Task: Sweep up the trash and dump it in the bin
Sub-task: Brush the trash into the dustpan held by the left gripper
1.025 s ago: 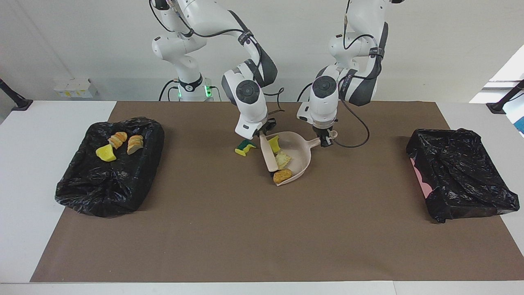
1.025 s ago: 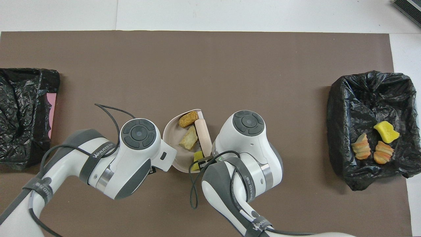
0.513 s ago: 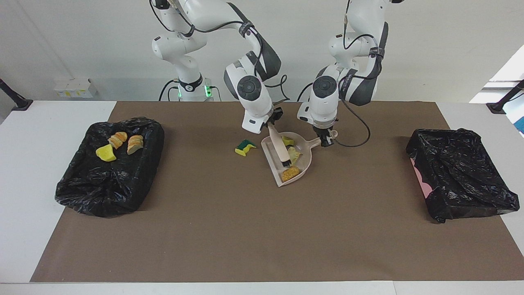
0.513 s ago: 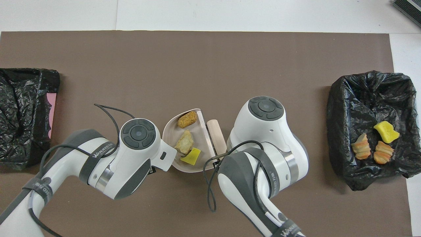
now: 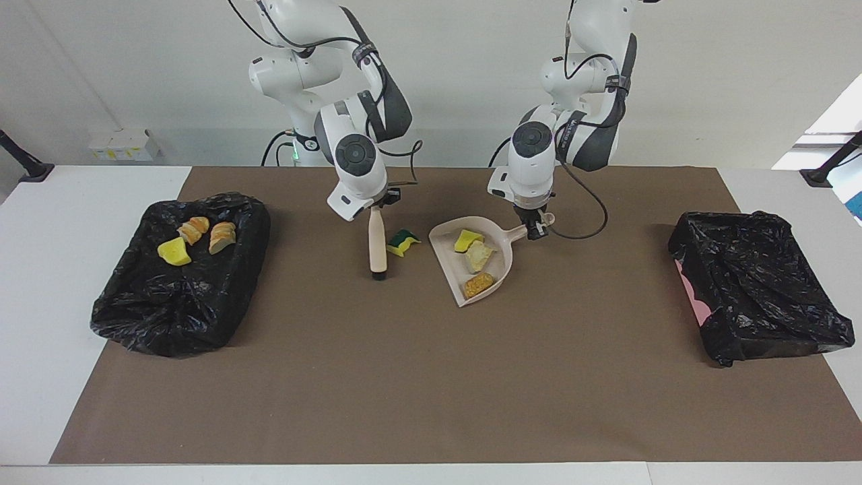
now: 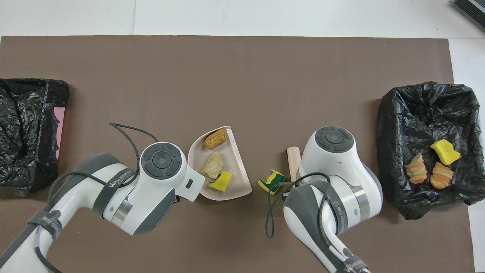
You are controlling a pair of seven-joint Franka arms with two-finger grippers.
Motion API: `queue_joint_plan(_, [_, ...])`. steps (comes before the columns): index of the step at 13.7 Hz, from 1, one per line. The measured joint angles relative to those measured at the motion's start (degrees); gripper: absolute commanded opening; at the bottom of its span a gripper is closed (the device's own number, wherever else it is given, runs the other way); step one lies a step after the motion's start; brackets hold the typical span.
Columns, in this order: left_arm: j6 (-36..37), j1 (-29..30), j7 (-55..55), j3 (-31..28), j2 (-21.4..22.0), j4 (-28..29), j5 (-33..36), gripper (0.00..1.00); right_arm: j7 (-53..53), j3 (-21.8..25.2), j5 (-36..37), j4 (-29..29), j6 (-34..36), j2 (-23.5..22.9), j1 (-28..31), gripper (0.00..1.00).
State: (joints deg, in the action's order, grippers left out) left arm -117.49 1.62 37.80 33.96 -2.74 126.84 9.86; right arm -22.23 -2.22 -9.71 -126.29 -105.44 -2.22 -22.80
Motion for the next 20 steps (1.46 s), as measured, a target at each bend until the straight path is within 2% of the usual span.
queue_joint_plan(2, [-0.13,-1.11,-0.26,0.14,1.04,0.96,0.02,0.0,-5.08,-0.33,-0.04,-5.68,-4.34,3.52,-1.43,0.0])
queue_joint_plan(5, [-0.33,-1.92,-0.56,0.27,2.09,1.93,0.02,0.0,-13.56,-0.58,-0.26,-7.75,-11.23,3.35,-5.81,0.0])
queue_joint_plan(9, [-0.73,-1.94,-0.56,0.21,2.2,2.16,0.04,0.0,-13.98,-0.89,-5.18,-2.51,-12.7,-0.25,-9.2,0.0])
queue_joint_plan(11, [-0.85,-1.94,-0.56,0.19,2.2,2.24,0.05,0.0,-7.9,-1.09,-10.7,1.51,-12.71,-2.37,-11.68,0.0])
queue_joint_plan(14, [-0.93,-1.93,-0.56,0.12,2.2,2.28,0.05,0.0,0.78,-1.18,-17.23,3.6,-12.45,-3.66,-12.57,0.0])
queue_joint_plan(16, [-1.02,-1.89,-0.54,0.04,2.18,2.33,0.05,0.0,1.63,-1.08,-15.87,4.03,-9.63,-3.66,-11.95,0.0])
queue_joint_plan(20, [-1.06,-1.3,0.53,-0.87,2.15,2.32,0.05,0.0,1.63,-0.67,-7.42,3.96,-4.22,-3.65,-7.99,0.0])
